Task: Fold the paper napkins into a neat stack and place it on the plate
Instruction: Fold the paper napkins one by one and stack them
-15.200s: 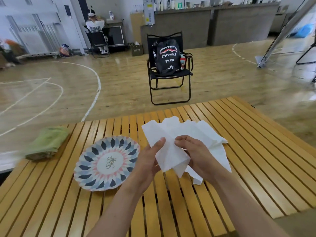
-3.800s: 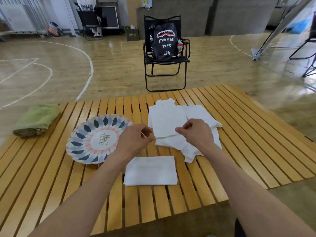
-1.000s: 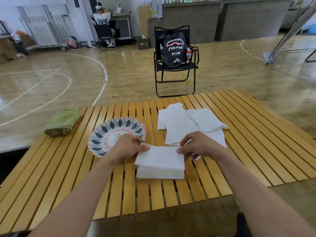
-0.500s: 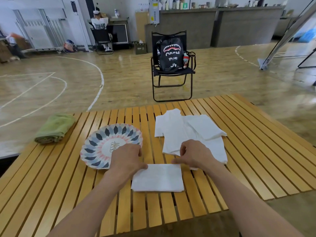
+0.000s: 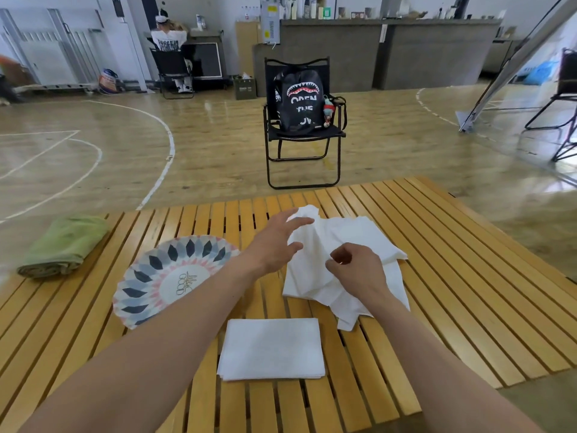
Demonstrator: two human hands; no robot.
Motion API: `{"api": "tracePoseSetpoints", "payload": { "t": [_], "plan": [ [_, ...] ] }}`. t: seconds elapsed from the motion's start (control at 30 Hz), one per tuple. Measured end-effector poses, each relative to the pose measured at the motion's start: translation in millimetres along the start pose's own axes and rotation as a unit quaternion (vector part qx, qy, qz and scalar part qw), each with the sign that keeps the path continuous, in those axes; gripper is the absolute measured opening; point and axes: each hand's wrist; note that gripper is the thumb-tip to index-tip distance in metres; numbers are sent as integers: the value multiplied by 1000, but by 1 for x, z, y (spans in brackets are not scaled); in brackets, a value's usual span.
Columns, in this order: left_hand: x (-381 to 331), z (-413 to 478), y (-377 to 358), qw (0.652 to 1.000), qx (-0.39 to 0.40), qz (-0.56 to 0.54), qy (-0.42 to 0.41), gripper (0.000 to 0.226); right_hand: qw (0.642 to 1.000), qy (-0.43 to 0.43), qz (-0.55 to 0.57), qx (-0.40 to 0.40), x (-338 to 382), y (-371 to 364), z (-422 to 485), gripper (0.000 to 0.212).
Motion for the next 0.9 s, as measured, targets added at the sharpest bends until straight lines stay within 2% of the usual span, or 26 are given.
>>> {"api": "tracePoseSetpoints", "payload": {
  "t": [0.07, 0.13, 0.2, 0.27, 0.37, 0.5, 0.63, 0.77, 0.9],
  "plan": [
    [-2, 5, 0, 999, 14, 8, -34, 52, 999, 28, 37, -2, 0, 5, 2, 14],
    [-3, 6, 4, 999, 3, 7, -50, 35, 997, 34, 72, -6, -1, 10, 2, 16],
    [-2, 6, 9, 999, -24, 4, -34, 19, 993, 19, 113, -16, 1, 16, 0, 17],
    [-6, 3, 18, 998, -38, -37, 23, 11, 986, 2, 164, -25, 5, 22, -1, 14],
    [-10, -1, 32, 981, -33, -154, 112, 13, 966, -51, 251, -25, 12, 30, -4, 8],
    [-5, -15, 46, 942, -61, -282, 173, 19, 921, -131, 366, -20, 16, 41, -6, 10],
    [-7, -26, 55, 901, -81, -378, 198, 22, 910, -116, 399, -15, 21, 49, -6, 15],
    [-13, -25, 63, 890, -110, -394, 203, 20, 900, -129, 416, -32, 23, 46, -7, 16],
    [-15, -22, 65, 913, -107, -345, 189, 22, 872, -188, 452, -29, 25, 46, -3, 18]
  ]
}}
Point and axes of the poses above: each hand's wrist, its own z-axis towards the middle knuckle, its own y-axis out of the back of the hand, x = y × z, and after that the axes turned 15 degrees about -x, right-handed
